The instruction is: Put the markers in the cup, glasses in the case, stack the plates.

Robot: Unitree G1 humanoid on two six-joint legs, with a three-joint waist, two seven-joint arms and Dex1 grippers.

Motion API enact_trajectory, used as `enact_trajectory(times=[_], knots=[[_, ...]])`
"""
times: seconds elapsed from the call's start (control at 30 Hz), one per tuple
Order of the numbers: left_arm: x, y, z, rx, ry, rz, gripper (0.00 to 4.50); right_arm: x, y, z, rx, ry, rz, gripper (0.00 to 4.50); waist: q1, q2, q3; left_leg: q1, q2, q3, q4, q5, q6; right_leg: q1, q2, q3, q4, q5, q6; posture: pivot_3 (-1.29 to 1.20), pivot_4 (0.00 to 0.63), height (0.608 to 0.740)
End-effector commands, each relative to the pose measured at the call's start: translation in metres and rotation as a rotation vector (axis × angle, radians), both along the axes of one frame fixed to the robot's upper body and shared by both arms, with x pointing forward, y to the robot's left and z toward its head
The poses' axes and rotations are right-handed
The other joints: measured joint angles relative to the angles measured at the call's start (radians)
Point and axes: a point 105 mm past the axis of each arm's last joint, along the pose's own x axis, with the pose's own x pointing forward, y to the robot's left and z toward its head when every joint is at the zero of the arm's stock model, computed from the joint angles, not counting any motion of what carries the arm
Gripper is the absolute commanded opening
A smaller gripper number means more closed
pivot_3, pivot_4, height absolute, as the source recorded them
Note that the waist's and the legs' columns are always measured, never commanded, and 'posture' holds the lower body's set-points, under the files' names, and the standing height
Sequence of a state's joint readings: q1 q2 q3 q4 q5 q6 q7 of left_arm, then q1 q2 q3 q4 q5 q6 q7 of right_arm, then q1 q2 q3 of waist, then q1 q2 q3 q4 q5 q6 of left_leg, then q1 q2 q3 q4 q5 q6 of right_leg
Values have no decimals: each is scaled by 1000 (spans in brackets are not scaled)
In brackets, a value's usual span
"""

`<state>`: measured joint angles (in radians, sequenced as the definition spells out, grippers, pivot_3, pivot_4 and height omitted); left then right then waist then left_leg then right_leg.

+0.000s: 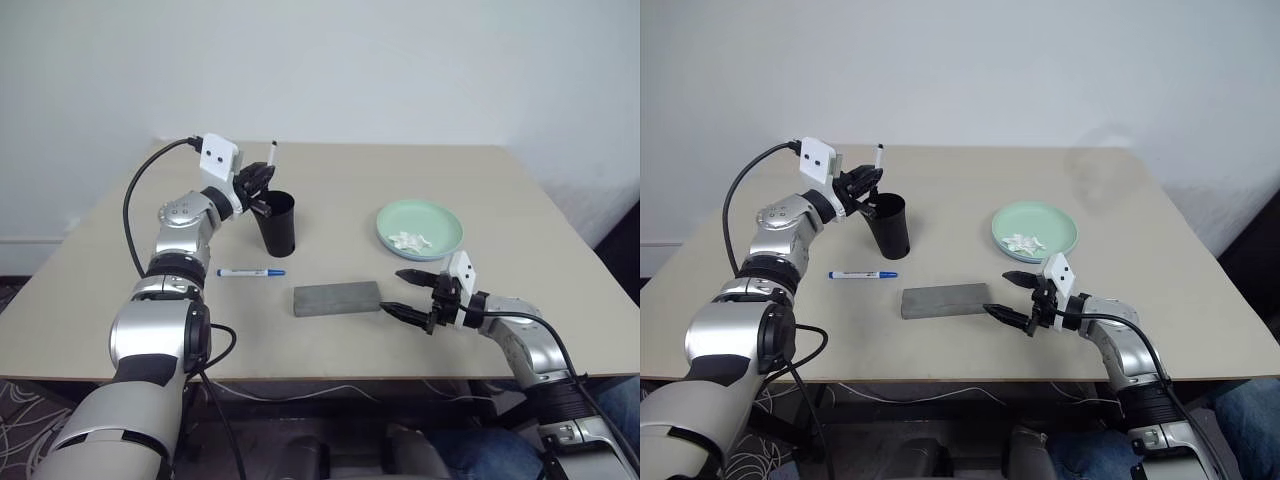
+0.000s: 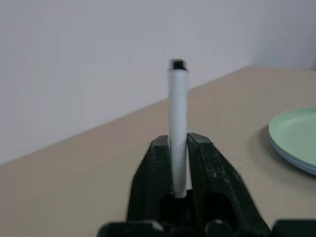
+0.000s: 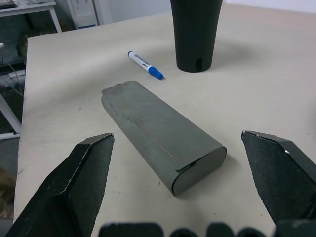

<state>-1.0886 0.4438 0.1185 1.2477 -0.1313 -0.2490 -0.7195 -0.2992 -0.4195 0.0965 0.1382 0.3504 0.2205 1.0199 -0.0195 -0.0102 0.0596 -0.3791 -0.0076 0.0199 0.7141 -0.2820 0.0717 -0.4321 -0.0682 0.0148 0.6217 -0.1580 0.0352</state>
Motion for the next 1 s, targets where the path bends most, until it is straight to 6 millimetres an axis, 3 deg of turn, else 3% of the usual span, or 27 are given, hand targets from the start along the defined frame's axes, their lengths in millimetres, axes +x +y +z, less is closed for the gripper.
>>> enact_trajectory(times=[0.03, 0.17, 0.4, 0.5, 0.63, 0.73, 0.97, 1.0], knots=[[1, -2, 12, -17, -50, 0, 1748, 2, -1, 17, 11, -63, 3, 4497, 0, 0, 0, 0, 0, 0, 0, 0, 0, 0, 0, 0, 0, 0, 0, 0, 0, 721], [0, -3, 11, -17, -48, -8, 3160, 3, -2, 16, 11, -63, 4, 4497, 0, 0, 0, 0, 0, 0, 0, 0, 0, 0, 0, 0, 0, 0, 0, 0, 0, 721], [-1, -4, 15, -21, -47, -39, 3160, 4, -1, 16, 11, -63, 5, 4497, 0, 0, 0, 0, 0, 0, 0, 0, 0, 0, 0, 0, 0, 0, 0, 0, 0, 721], [-3, -7, 25, -35, -52, -100, 3160, 4, -1, 16, 10, -63, 6, 4497, -1, 0, 0, 0, 0, 0, 0, 0, 0, 0, 0, 0, 0, 0, 0, 0, 0, 721], [-16, -15, 48, 3, -26, -306, 3160, 5, 0, 16, 8, -64, 8, 4497, -2, -1, 1, -1, 0, 0, 0, 0, 0, -1, 0, 0, 0, 0, 0, 0, 0, 721], [-37, -15, 53, 165, 91, -522, 3160, 6, 0, 16, 7, -67, 12, 4497, -3, -1, 0, -5, 0, 0, 0, 0, 0, -6, 1, 0, 0, 0, 0, 0, 0, 721], [-63, 7, 31, 509, 328, -655, 3160, 9, 2, 16, 6, -70, 13, 4497, -3, -1, 0, -11, 0, 1, 0, 0, 0, -12, 1, 0, 0, 0, 0, 0, 0, 721], [-64, 11, 27, 550, 359, -655, 3343, 9, 2, 16, 7, -70, 14, 4497, -2, -1, 0, -12, 1, 0, 0, 0, 0, -12, 1, 0, 0, 0, -1, 0, 0, 721]])
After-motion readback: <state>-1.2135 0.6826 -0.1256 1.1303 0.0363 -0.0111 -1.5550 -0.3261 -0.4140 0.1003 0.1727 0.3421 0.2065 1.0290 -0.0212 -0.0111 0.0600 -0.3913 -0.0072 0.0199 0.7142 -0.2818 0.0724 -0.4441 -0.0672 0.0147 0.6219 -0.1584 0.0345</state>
